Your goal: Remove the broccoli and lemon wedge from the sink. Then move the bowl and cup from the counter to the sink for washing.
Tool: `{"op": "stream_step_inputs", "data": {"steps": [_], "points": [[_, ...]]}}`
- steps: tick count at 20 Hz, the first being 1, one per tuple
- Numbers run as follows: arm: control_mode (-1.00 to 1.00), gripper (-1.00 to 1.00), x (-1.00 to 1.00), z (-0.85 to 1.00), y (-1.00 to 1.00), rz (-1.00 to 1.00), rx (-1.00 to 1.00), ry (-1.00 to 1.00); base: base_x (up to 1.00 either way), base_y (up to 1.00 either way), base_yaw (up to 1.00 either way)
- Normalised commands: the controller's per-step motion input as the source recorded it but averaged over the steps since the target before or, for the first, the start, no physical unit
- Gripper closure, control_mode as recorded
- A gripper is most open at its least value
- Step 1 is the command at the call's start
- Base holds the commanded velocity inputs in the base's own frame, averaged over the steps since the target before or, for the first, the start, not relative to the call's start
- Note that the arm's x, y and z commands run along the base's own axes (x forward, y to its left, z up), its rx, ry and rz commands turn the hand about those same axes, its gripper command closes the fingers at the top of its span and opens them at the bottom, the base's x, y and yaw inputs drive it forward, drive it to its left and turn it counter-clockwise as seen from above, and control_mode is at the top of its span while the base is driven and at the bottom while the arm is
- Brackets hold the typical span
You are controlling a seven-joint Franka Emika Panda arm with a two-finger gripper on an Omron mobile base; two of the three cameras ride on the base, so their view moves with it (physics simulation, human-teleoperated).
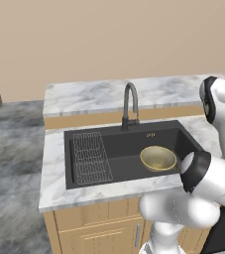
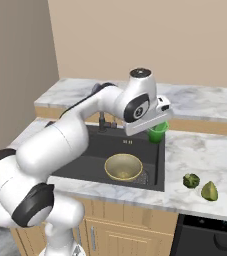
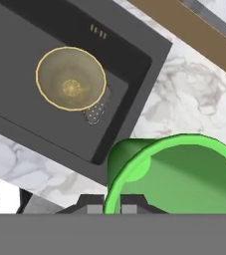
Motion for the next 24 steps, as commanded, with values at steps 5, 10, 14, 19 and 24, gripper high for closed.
{"op": "stream_step_inputs", "data": {"steps": [5,10,14,19,24], "points": [[-1.00,1.00,0.01,0.03,0.42,0.00,-0.05,0.05,0.00,0.00,0.00],[-1.00,1.00,0.00,0.02,0.40,0.00,0.00,0.06,0.00,0.00,0.00],[-1.00,1.00,-0.03,0.01,0.33,0.00,0.00,0.02,0.00,0.00,0.00],[-1.00,1.00,-0.08,0.00,0.36,0.00,0.00,0.00,0.00,0.00,0.00],[-1.00,1.00,-0.03,-0.01,0.45,0.00,-0.01,0.00,0.00,0.00,0.00]]}}
